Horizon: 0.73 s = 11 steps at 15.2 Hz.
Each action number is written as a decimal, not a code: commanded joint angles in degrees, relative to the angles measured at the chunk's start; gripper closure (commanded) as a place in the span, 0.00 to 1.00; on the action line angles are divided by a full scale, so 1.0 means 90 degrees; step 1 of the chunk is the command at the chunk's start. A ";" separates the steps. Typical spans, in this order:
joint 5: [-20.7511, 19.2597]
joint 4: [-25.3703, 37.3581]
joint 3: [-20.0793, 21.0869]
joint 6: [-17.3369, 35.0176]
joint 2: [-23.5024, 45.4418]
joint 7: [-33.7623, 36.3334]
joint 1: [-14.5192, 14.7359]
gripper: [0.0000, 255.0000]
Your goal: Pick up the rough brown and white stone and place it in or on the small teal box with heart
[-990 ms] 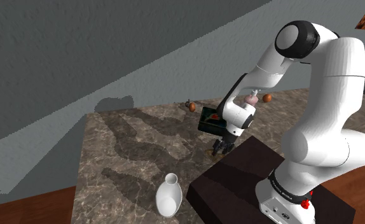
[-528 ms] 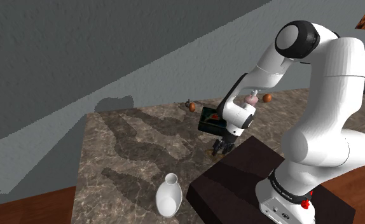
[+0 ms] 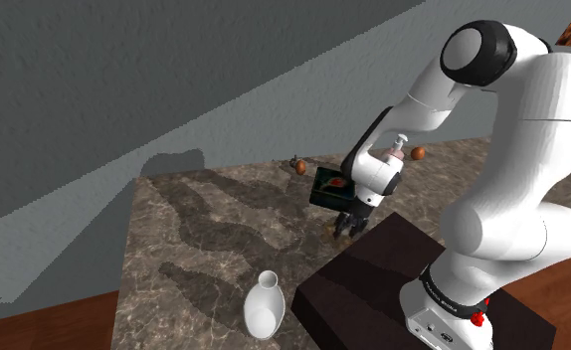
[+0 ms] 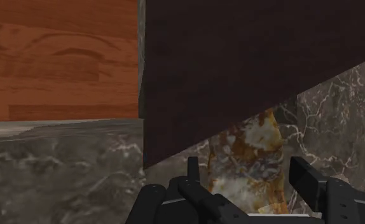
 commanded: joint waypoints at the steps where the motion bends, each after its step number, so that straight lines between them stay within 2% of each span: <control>1: -0.0072 -0.0151 -0.0021 -0.0152 -0.0241 0.0124 0.0032 1.00; 11: -0.0565 -0.0634 -0.0180 -0.0890 -0.1517 0.0819 0.0149 1.00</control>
